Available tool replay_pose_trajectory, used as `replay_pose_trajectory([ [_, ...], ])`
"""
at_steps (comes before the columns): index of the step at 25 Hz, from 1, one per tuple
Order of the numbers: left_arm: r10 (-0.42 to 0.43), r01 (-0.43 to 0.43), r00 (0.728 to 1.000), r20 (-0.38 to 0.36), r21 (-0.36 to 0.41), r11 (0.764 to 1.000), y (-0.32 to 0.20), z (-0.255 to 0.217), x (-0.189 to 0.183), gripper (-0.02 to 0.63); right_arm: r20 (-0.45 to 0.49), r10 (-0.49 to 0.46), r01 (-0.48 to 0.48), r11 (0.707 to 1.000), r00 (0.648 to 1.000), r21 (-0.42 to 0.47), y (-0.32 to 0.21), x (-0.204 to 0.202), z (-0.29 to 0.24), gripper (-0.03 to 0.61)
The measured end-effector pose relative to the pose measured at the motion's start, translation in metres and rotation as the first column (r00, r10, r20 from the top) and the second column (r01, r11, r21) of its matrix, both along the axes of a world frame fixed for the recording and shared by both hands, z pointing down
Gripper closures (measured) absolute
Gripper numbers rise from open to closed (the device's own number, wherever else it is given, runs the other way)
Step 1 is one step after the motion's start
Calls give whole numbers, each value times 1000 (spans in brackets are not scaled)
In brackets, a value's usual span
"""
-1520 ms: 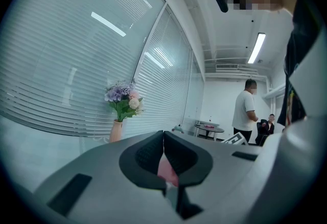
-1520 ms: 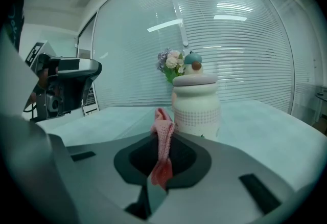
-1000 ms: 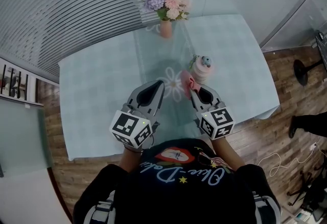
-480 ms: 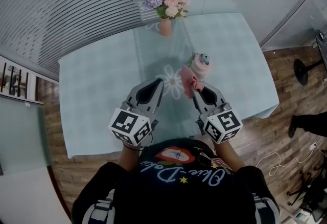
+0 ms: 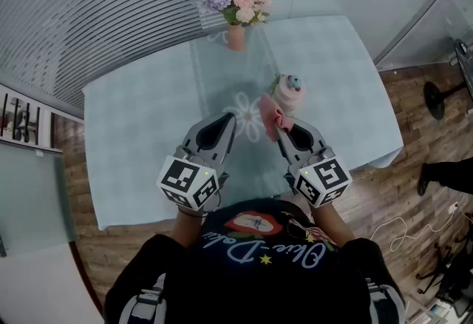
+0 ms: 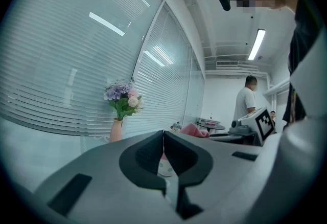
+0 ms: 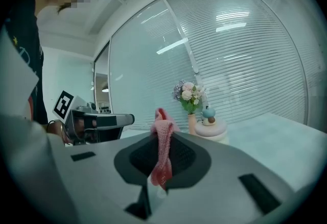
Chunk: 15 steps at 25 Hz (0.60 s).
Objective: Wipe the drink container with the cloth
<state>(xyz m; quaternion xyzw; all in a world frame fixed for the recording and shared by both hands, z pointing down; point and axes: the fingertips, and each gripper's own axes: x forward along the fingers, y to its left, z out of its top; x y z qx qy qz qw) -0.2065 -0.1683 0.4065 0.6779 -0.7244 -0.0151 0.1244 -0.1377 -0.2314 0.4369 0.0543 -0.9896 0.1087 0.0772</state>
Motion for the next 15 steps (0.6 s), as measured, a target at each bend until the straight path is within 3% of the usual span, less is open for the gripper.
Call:
replay_pose_trajectory([
  [15,11,-11,1000,-13,-5,1000,-4,6,-3,609,-8,-3,3,1000,1000,-26,-1,-5,5,554],
])
